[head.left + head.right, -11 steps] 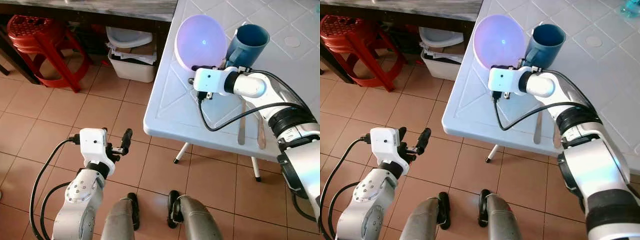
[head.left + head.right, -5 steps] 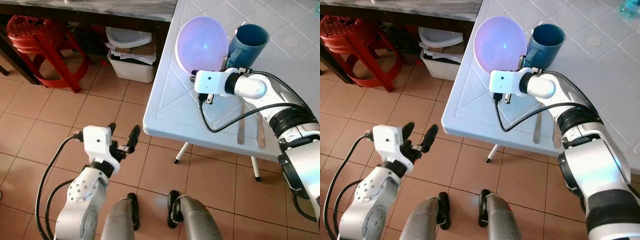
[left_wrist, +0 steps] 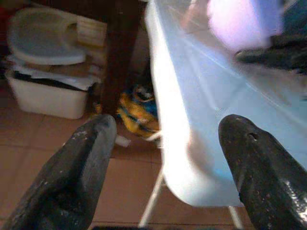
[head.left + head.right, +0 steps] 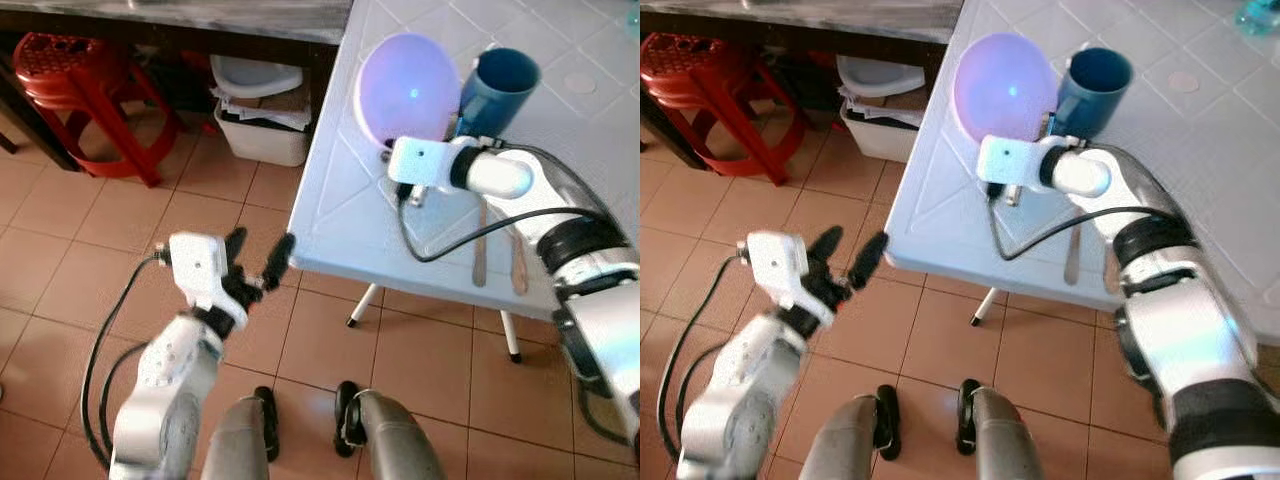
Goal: Setting the table
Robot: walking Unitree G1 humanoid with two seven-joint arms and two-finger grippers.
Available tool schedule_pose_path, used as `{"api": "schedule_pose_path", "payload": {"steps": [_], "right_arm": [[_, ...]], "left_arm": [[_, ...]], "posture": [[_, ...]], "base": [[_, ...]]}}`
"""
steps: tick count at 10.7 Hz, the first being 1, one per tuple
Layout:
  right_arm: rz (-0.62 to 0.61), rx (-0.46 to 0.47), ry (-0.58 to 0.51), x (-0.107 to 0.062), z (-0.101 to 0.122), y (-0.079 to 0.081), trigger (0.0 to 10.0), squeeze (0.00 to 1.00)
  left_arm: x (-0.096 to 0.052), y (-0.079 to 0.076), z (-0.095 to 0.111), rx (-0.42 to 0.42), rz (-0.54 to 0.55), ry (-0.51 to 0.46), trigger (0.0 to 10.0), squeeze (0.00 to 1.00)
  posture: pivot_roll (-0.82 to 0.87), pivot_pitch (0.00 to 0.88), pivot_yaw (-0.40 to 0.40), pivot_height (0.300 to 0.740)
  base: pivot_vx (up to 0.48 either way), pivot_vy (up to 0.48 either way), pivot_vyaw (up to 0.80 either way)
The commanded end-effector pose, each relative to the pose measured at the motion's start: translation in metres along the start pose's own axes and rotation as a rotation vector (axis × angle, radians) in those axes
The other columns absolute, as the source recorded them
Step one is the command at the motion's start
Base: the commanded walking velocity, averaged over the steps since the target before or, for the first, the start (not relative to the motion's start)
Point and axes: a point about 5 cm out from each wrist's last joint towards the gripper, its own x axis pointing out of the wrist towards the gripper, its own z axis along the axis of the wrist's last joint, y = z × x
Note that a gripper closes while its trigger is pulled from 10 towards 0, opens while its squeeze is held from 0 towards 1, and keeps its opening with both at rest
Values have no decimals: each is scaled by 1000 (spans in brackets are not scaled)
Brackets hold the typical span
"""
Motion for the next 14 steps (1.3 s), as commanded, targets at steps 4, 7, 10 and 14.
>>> {"api": "schedule_pose_path", "payload": {"steps": [4,7,10,14], "right_arm": [[-251,40,-344,-5,42,4,0,0],[-417,217,-353,-22,45,35,0,0],[-529,310,-290,-37,47,54,0,0],[-709,553,-103,-62,32,75,2471,0]], "left_arm": [[7,34,-4,55,201,11,10000,0],[15,40,-4,62,232,-11,10000,0],[26,34,-3,123,219,-39,10000,0],[27,34,-6,173,251,-45,10000,0]], "posture": [[-17,186,-20,740],[-27,161,-21,740],[-48,149,-1,740],[-67,136,13,740]], "base": [[0,240,0],[0,477,0],[188,413,0],[413,81,0]]}}
